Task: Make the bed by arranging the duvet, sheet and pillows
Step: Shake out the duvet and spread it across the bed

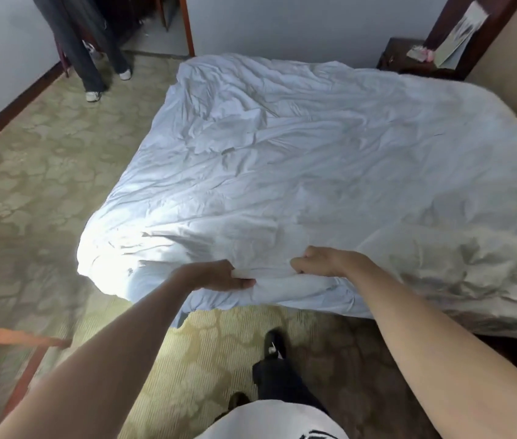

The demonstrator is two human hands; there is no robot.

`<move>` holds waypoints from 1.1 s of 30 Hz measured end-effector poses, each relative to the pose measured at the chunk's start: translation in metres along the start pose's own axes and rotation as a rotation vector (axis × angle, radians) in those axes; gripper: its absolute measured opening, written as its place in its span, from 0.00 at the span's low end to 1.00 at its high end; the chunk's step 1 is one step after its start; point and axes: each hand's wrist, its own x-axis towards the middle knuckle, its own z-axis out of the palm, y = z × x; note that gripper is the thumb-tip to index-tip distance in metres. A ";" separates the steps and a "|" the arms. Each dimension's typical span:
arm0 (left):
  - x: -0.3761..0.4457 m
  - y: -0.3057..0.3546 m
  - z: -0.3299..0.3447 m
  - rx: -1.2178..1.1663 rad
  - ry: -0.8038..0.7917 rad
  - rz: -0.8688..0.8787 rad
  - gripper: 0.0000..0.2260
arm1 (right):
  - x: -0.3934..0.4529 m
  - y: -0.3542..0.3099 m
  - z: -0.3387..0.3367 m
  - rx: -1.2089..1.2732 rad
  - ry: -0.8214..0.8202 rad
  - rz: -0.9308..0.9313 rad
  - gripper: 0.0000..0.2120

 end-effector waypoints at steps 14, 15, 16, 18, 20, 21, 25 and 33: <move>-0.105 0.071 0.049 0.403 0.133 -0.113 0.24 | -0.134 0.046 0.040 0.011 0.108 -0.271 0.19; -0.110 0.079 0.056 0.425 0.121 -0.141 0.28 | -0.145 0.052 0.045 0.075 0.104 -0.293 0.19; -0.116 0.092 0.064 0.429 0.113 -0.152 0.30 | -0.157 0.061 0.049 0.134 0.095 -0.310 0.17; -0.127 0.124 0.080 0.409 0.141 -0.107 0.27 | -0.182 0.085 0.056 0.177 0.097 -0.317 0.14; -0.137 0.166 0.099 0.409 0.192 -0.030 0.21 | -0.200 0.115 0.062 0.156 0.127 -0.288 0.13; -0.141 0.187 0.110 0.407 0.216 0.005 0.20 | -0.208 0.132 0.066 0.146 0.141 -0.264 0.13; -0.138 0.252 0.150 0.384 0.236 0.086 0.16 | -0.235 0.196 0.080 0.149 0.171 -0.194 0.12; -0.121 0.334 0.189 0.438 0.197 0.155 0.14 | -0.276 0.290 0.094 0.253 0.259 -0.141 0.11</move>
